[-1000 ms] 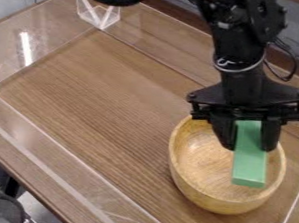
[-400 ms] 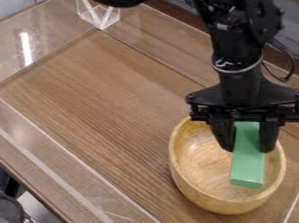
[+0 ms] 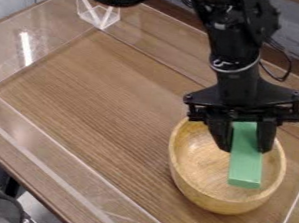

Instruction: Put the green block in the brown bowl

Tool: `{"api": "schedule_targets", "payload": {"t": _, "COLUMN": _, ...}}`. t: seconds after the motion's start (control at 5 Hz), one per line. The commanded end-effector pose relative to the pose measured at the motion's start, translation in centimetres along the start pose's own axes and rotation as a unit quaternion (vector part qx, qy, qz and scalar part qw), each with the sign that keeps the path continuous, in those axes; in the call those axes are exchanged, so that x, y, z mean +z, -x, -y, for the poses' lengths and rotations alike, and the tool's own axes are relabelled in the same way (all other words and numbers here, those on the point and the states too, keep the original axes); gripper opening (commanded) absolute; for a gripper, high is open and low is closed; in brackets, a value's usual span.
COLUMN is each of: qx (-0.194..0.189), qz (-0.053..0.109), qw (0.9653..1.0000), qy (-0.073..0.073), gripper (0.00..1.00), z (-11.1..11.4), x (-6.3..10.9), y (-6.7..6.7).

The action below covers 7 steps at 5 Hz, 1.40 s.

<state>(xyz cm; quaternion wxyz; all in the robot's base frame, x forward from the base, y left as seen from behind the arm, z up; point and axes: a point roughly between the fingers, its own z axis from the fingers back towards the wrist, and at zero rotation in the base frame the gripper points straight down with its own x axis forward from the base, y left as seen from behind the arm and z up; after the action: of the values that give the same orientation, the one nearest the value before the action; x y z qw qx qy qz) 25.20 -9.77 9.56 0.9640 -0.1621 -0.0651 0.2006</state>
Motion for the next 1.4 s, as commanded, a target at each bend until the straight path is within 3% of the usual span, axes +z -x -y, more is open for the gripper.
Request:
{"api": "schedule_targets", "payload": {"t": 0.0, "qx": 0.001, "qz": 0.011, "qw": 0.9999, "qy": 0.01, "gripper": 0.0, "z": 0.41, "x": 0.79, "y": -0.58}}
{"api": "schedule_targets", "payload": {"t": 0.6, "qx": 0.004, "qz": 0.006, "qw": 0.9999, "qy": 0.011, "gripper": 0.0, "z": 0.36, "x": 1.12, "y": -0.71}}
{"api": "schedule_targets", "payload": {"t": 0.8, "qx": 0.005, "qz": 0.004, "qw": 0.9999, "qy": 0.01, "gripper": 1.0, "z": 0.19, "x": 1.09, "y": -0.82}}
{"api": "schedule_targets", "payload": {"t": 1.0, "qx": 0.006, "qz": 0.005, "qw": 0.9999, "qy": 0.009, "gripper": 0.0, "z": 0.06, "x": 0.98, "y": -1.07}}
{"api": "schedule_targets", "payload": {"t": 1.2, "qx": 0.005, "qz": 0.003, "qw": 1.0, "qy": 0.008, "gripper": 1.0, "z": -0.04, "x": 0.64, "y": -1.17}}
